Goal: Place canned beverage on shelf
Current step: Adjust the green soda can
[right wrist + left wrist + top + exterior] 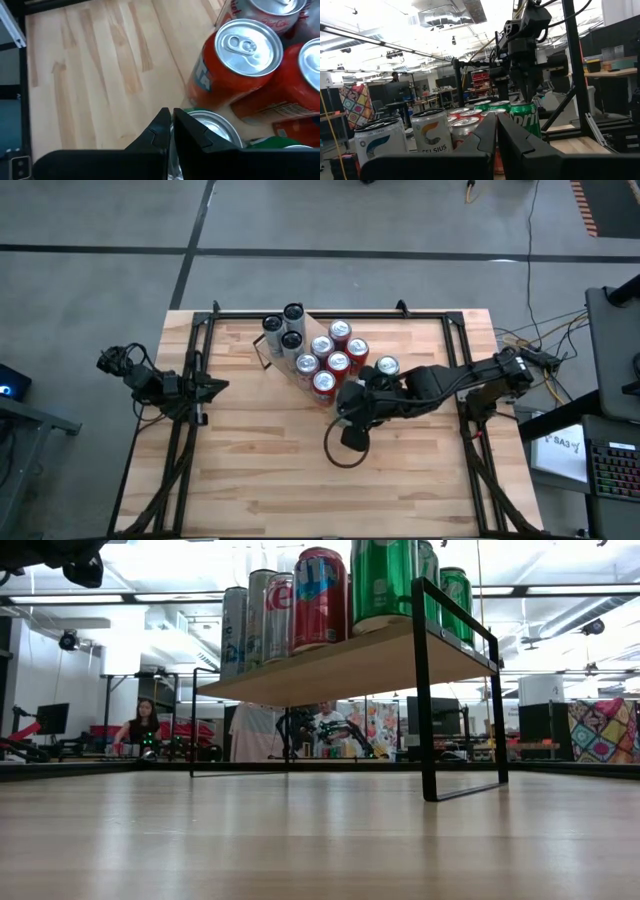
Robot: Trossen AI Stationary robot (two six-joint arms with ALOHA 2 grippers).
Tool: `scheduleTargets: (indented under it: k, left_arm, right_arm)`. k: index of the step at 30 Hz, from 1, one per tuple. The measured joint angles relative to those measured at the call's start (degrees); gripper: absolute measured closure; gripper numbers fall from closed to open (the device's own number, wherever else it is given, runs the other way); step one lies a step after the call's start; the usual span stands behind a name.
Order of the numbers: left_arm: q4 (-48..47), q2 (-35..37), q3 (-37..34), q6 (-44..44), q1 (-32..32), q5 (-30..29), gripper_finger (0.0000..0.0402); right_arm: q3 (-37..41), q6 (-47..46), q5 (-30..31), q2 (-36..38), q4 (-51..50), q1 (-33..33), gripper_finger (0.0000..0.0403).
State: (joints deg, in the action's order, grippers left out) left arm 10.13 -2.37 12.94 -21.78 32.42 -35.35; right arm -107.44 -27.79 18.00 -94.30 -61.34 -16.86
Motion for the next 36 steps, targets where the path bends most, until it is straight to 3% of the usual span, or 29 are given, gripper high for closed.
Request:
scheduleTargets:
  k: [20,36]
  left_arm:
    - [-0.2,0.0,0.0,0.2,0.0,0.0,0.0401]
    - [0.1,-0.1,0.0,3.6,0.0,0.0,0.0401]
  right_arm:
    - [-0.1,-0.8,-2.9,0.2,-2.1,-0.1,0.039]
    - [0.0,10.2,-1.3,1.0,1.5,-0.8,0.039]
